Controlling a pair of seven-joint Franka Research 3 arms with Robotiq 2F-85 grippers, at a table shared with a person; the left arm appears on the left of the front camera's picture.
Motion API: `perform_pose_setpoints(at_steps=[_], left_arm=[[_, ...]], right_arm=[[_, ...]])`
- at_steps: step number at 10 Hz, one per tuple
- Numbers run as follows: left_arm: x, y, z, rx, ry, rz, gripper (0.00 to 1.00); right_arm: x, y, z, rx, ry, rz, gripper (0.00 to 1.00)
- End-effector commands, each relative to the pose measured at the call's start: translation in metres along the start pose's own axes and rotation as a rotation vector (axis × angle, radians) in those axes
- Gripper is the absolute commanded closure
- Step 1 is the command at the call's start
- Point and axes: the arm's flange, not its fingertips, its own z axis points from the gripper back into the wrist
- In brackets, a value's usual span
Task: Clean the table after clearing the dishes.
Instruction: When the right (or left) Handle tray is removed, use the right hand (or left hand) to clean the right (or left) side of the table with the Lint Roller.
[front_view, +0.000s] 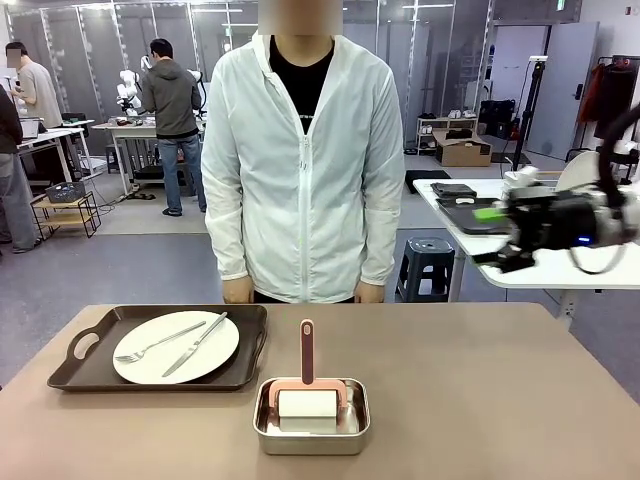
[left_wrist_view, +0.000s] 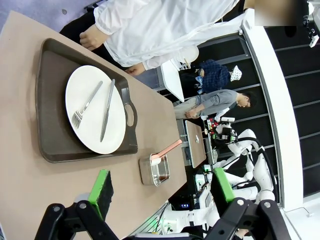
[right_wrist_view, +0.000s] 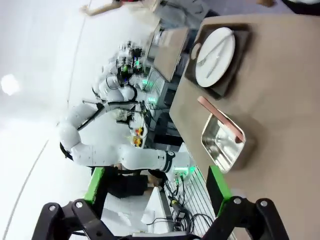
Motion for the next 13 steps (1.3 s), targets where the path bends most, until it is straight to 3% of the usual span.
perform_pose_setpoints(at_steps=[1, 3, 5, 10, 11, 12, 13], left_arm=[[0.0, -0.002, 0.003, -0.012, -0.006, -0.003, 0.0], [0.0, -0.002, 0.003, -0.012, -0.006, -0.003, 0.0], [0.0, -0.002, 0.003, -0.012, -0.006, -0.003, 0.0], [0.0, -0.002, 0.003, -0.012, -0.006, -0.003, 0.0], [0.0, -0.002, 0.003, -0.012, -0.006, -0.003, 0.0], [0.0, -0.002, 0.003, -0.012, -0.006, -0.003, 0.0], [0.0, -0.002, 0.003, -0.012, -0.006, -0.003, 0.0]], right_arm=[[-0.013, -0.013, 0.053, -0.027, -0.08, -0.107, 0.0], [-0.047, -0.033, 0.116, -0.138, -0.227, -0.177, 0.0], [-0.093, -0.038, 0.158, -0.161, -0.382, -0.236, 0.0], [-0.191, -0.072, 0.181, -0.097, -0.632, -0.349, 0.0], [-0.198, -0.071, 0.183, -0.11, -0.649, -0.326, 0.0], [-0.179, -0.08, 0.185, -0.109, -0.558, -0.336, 0.0], [-0.179, -0.08, 0.185, -0.109, -0.558, -0.336, 0.0]])
